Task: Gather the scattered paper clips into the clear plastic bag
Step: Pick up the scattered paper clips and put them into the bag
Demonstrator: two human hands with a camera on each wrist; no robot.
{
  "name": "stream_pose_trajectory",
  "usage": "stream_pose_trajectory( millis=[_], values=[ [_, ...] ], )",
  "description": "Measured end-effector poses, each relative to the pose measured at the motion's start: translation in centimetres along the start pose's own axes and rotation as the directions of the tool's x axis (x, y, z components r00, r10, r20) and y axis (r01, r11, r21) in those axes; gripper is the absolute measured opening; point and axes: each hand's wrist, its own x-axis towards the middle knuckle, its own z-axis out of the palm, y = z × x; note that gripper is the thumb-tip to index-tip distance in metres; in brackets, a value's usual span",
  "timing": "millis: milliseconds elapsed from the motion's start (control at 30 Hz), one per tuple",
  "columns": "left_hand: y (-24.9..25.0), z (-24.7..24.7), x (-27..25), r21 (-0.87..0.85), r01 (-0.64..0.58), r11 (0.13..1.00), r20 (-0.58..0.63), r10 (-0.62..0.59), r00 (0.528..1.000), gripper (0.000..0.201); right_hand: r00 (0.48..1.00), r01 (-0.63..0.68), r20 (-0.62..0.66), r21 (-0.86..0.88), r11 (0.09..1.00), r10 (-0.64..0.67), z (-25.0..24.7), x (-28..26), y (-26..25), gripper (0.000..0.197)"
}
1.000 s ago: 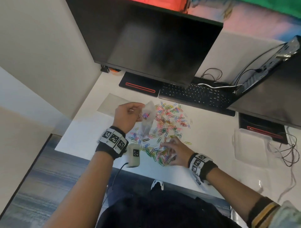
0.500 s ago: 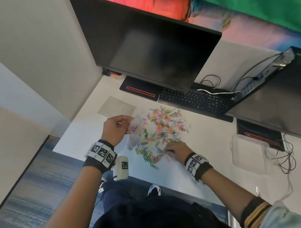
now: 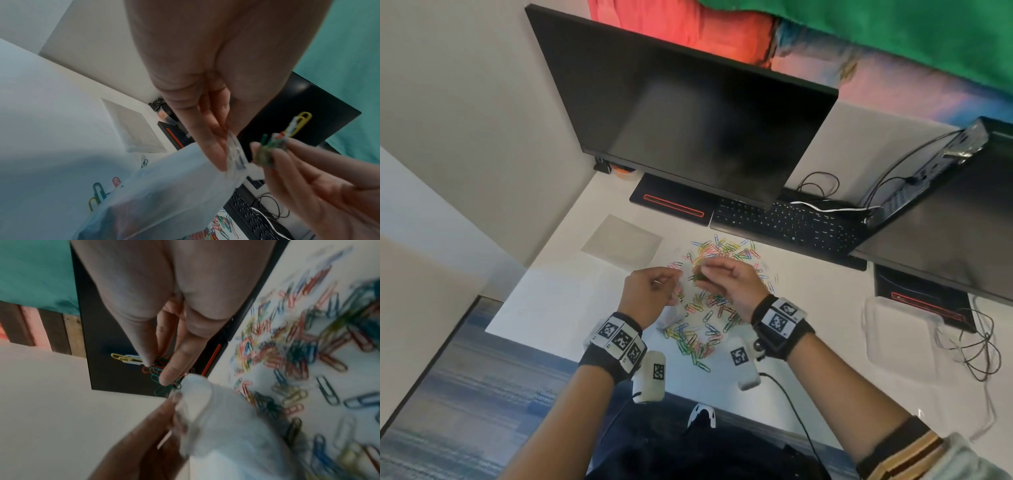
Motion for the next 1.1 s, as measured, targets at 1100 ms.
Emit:
stream_pose_trajectory(
  millis=[1100],
  values=[
    [-0.2,-2.3,0.5,-0.044,-0.02,0.999,-0.073,0.017,0.997,0.024,0.998,-0.009,-0.037,-0.908,0.418,-0.057,-3.0,-1.1,3.3,0.025]
  ],
)
